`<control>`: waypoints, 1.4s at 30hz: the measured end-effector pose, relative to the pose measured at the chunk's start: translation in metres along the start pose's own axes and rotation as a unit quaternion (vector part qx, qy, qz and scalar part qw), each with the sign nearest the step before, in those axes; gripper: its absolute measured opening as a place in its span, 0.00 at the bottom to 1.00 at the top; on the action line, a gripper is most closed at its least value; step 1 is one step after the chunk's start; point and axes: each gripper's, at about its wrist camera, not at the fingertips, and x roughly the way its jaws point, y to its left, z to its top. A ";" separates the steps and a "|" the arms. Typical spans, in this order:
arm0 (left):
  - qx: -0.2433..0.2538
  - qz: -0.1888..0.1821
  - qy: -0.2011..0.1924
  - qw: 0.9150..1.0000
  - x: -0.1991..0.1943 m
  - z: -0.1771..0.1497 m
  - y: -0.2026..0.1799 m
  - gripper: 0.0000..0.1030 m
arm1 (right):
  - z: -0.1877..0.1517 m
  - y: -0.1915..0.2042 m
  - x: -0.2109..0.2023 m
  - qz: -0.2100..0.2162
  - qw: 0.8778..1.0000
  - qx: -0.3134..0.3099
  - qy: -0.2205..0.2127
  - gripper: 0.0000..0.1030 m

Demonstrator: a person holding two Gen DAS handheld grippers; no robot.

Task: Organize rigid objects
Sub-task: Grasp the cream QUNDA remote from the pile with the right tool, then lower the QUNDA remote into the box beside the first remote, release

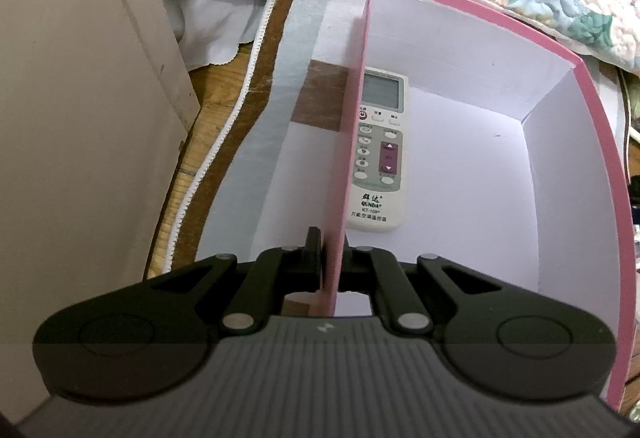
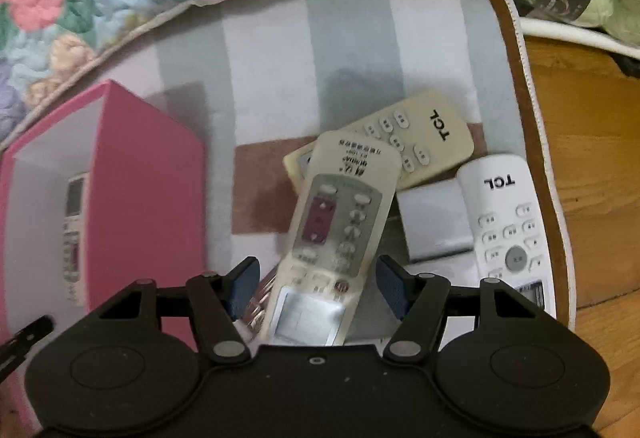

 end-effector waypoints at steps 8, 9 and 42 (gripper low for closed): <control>0.003 0.001 -0.001 1.000 0.000 0.000 -0.001 0.05 | 0.002 0.014 0.020 -0.044 0.998 -0.041 -0.023 0.64; 0.003 0.001 -0.001 1.000 0.000 0.000 -0.001 0.05 | 0.000 0.016 0.020 -0.047 0.997 -0.050 -0.027 0.63; -0.002 0.000 0.000 1.000 0.001 0.001 0.000 0.05 | -0.066 0.044 -0.112 0.037 0.950 -0.170 -0.258 0.57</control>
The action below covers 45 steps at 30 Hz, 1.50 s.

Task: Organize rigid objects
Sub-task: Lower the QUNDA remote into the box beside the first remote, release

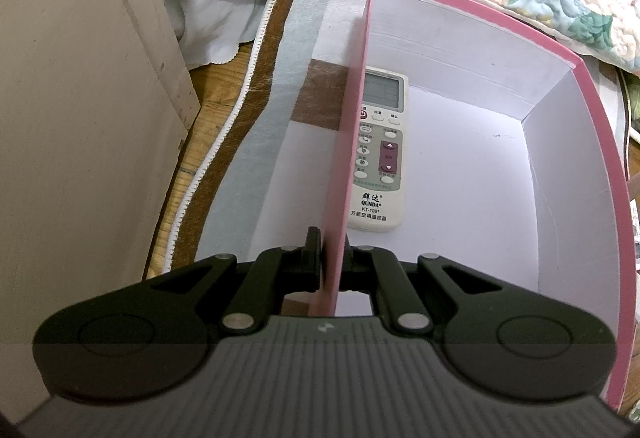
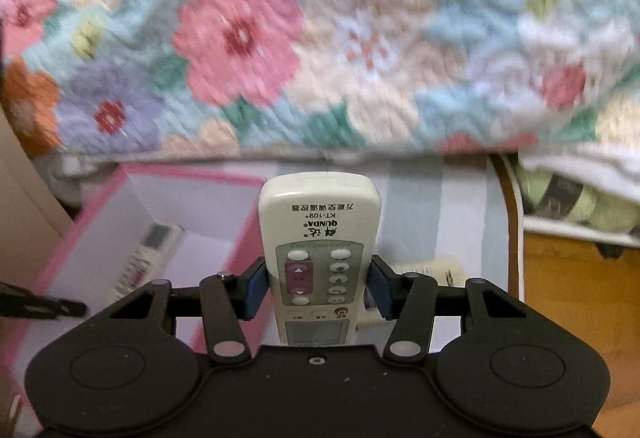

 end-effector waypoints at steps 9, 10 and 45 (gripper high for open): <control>0.000 0.000 0.000 1.000 0.000 0.000 0.000 0.05 | 0.044 0.047 -0.045 0.121 0.992 -0.013 -0.023 0.57; 0.000 0.000 0.000 1.000 0.000 0.000 0.000 0.05 | 0.044 0.057 -0.044 0.140 0.990 -0.018 -0.015 0.57; 0.009 0.001 -0.007 1.000 -0.001 -0.005 -0.002 0.05 | 0.036 0.099 0.183 0.133 0.951 0.126 0.250 0.59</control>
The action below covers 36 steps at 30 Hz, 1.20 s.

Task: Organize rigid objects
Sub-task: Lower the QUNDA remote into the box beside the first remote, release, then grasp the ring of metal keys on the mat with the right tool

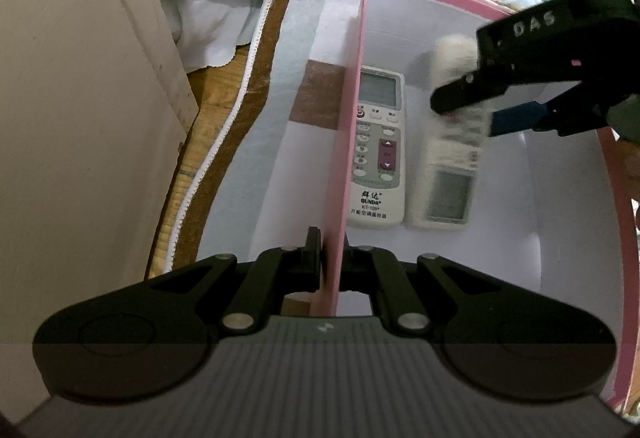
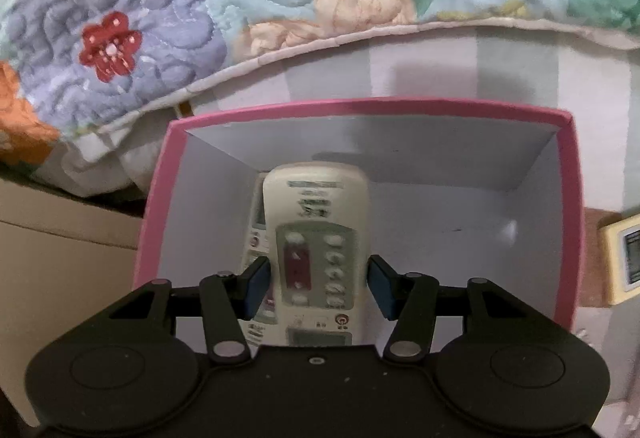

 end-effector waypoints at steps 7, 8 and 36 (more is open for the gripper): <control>-0.001 0.002 0.003 1.000 0.000 0.001 0.000 0.05 | -0.008 -0.007 -0.033 0.014 0.999 -0.017 -0.044 0.60; -0.001 0.002 0.004 1.000 0.000 0.001 -0.001 0.05 | -0.008 -0.007 -0.039 0.012 0.998 -0.024 -0.051 0.60; 0.006 0.025 0.007 1.000 0.003 0.002 -0.009 0.05 | -0.104 -0.105 -0.170 -0.032 0.986 -0.102 -0.127 0.60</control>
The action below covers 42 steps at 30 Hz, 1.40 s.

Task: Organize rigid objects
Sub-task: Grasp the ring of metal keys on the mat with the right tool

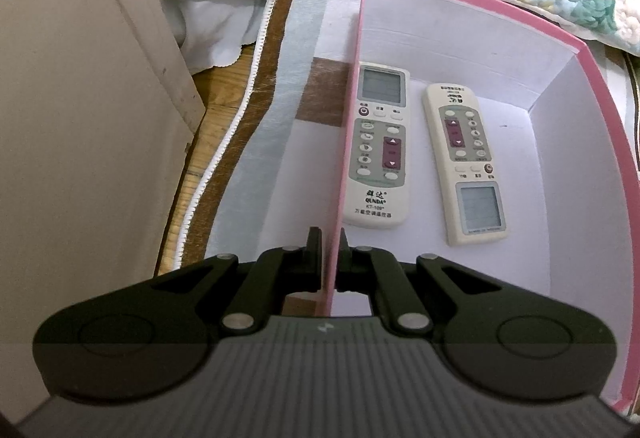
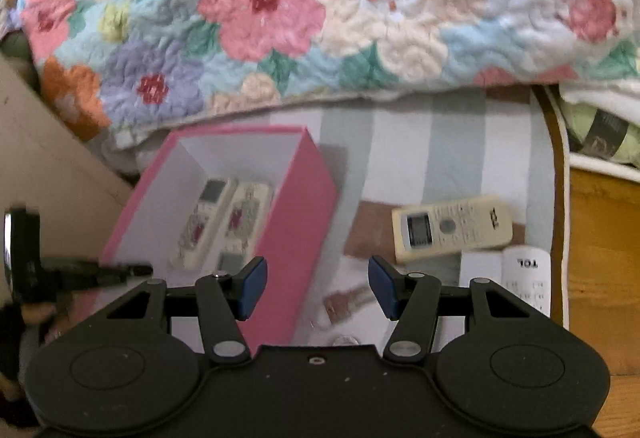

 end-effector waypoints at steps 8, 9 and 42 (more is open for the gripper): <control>-0.004 0.002 0.003 1.000 0.002 0.000 0.000 0.05 | -0.053 -0.008 0.016 -0.012 0.995 -0.096 -0.015 0.67; -0.004 0.004 0.004 1.000 0.002 0.000 0.000 0.05 | -0.058 -0.008 0.021 -0.007 0.995 -0.103 -0.007 0.67; -0.001 0.003 0.002 1.000 0.003 -0.002 -0.001 0.04 | -0.042 0.021 0.014 -0.065 0.990 -0.122 -0.001 0.05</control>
